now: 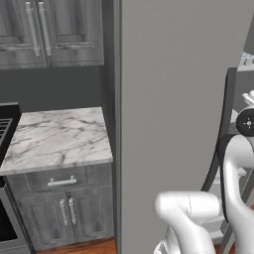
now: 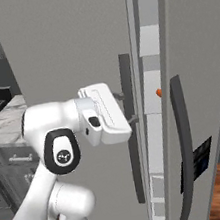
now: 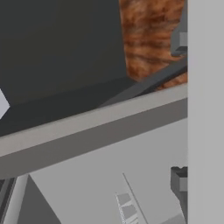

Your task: Open the freezer door, pick up the ice cube tray from the freezer, and place it on the dining counter.

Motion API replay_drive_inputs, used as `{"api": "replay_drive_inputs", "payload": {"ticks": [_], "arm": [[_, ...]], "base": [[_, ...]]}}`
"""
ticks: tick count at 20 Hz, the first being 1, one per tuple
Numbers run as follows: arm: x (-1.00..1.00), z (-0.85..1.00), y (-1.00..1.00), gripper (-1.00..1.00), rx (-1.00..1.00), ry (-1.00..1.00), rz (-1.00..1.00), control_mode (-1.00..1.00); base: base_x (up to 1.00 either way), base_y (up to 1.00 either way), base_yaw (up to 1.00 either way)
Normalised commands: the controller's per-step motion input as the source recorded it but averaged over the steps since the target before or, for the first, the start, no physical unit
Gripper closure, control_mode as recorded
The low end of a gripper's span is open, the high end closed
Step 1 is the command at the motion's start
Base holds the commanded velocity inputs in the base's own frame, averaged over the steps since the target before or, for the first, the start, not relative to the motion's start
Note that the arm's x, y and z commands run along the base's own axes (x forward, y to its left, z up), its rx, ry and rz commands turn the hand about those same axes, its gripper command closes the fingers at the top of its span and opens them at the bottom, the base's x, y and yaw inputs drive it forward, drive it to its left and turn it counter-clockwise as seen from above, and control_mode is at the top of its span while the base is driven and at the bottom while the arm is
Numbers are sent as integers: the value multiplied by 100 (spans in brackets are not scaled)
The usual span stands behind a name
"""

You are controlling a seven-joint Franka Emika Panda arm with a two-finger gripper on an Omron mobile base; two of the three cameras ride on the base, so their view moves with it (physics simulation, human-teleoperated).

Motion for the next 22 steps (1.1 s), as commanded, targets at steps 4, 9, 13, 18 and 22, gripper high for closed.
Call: {"api": "replay_drive_inputs", "payload": {"ticks": [4, 9, 13, 18, 22], "arm": [[19, -20, -1, -100, 0, 0, 0, -100], [17, -11, -3, -100, 0, 0, -1, -100], [12, -3, -13, -100, 0, -2, -3, -100], [15, -5, -12, -100, 0, -2, -4, -100], [14, -6, -13, -100, 0, -2, -7, -100]], "base": [[0, 0, 0], [0, 0, 0], [0, 0, 0], [0, 0, 0], [0, 0, 0]]}}
